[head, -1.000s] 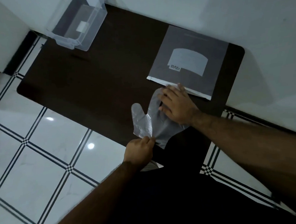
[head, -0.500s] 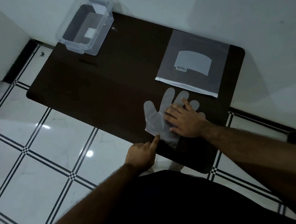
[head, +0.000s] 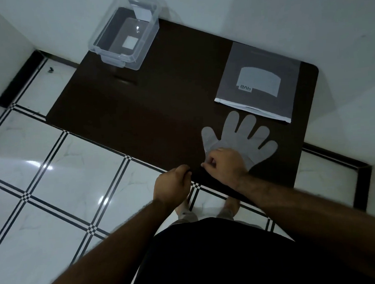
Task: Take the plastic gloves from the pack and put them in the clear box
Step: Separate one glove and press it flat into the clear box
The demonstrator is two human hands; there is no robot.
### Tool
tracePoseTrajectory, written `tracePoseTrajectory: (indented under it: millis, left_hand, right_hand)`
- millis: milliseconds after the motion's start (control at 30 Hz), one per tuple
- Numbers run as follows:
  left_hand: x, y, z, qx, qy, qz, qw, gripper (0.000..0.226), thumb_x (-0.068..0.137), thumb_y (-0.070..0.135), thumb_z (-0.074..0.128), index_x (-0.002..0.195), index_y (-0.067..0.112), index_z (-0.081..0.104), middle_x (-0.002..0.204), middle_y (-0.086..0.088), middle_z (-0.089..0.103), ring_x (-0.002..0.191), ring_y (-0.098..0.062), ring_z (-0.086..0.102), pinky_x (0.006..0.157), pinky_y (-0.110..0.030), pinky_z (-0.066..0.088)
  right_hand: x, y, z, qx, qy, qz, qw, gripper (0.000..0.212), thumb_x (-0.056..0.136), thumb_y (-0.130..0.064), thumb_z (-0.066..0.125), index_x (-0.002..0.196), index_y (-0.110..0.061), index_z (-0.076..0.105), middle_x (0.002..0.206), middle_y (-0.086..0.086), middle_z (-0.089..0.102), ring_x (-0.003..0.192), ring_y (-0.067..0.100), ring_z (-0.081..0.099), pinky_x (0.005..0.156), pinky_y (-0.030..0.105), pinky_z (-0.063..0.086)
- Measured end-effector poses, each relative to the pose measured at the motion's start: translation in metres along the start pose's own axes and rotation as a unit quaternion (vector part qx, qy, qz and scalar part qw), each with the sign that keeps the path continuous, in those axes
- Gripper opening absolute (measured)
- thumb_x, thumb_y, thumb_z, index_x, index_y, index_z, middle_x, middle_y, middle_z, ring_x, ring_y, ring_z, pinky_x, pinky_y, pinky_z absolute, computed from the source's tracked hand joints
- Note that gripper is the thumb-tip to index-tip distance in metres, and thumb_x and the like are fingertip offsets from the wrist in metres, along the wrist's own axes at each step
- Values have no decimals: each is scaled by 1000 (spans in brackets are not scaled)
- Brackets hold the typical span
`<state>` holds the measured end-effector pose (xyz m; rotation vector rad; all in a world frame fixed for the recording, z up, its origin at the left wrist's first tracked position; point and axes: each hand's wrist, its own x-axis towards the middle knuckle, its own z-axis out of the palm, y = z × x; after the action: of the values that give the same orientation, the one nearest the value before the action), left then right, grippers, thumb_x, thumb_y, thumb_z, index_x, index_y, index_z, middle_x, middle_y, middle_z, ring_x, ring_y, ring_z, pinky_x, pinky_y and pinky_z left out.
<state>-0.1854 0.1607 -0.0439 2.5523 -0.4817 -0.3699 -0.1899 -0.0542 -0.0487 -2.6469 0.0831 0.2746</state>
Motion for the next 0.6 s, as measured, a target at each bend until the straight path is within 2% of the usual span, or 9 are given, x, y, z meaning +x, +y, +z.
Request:
tracePoseTrajectory:
  millis: [167,333,433,600]
  left_hand:
    - [9,-4,-8,-35,-6,-3,999,20,106,29,58,118,22,73,92,5,75,77,-12,68,68,-31,57]
    - [17,-12,-10,-45,-15,5,999,23,106,32,57,120,21,72,91,7,75,75,-10,67,66,-29,55]
    - [22,-13,-10,-59,-31,3,998,23,107,32,57,121,21,71,89,9,73,71,-5,65,62,-22,51]
    - [35,-12,-6,-100,-73,-22,992,23,106,30,61,125,22,71,97,14,69,77,4,63,66,-12,46]
  right_hand:
    - [-4,-12,12,-15,3,74,997,16,95,-40,74,95,-24,70,88,-7,66,82,12,61,75,32,56]
    - [-2,-13,13,-18,13,70,997,8,97,-27,70,91,-22,69,85,-7,64,82,13,61,78,35,57]
    - [-2,-13,12,-23,9,61,998,6,99,-25,67,95,-22,70,90,-4,68,85,15,62,83,38,58]
    - [-4,-6,15,-10,10,62,998,7,101,-24,63,99,-21,69,95,-3,68,89,16,63,86,40,58]
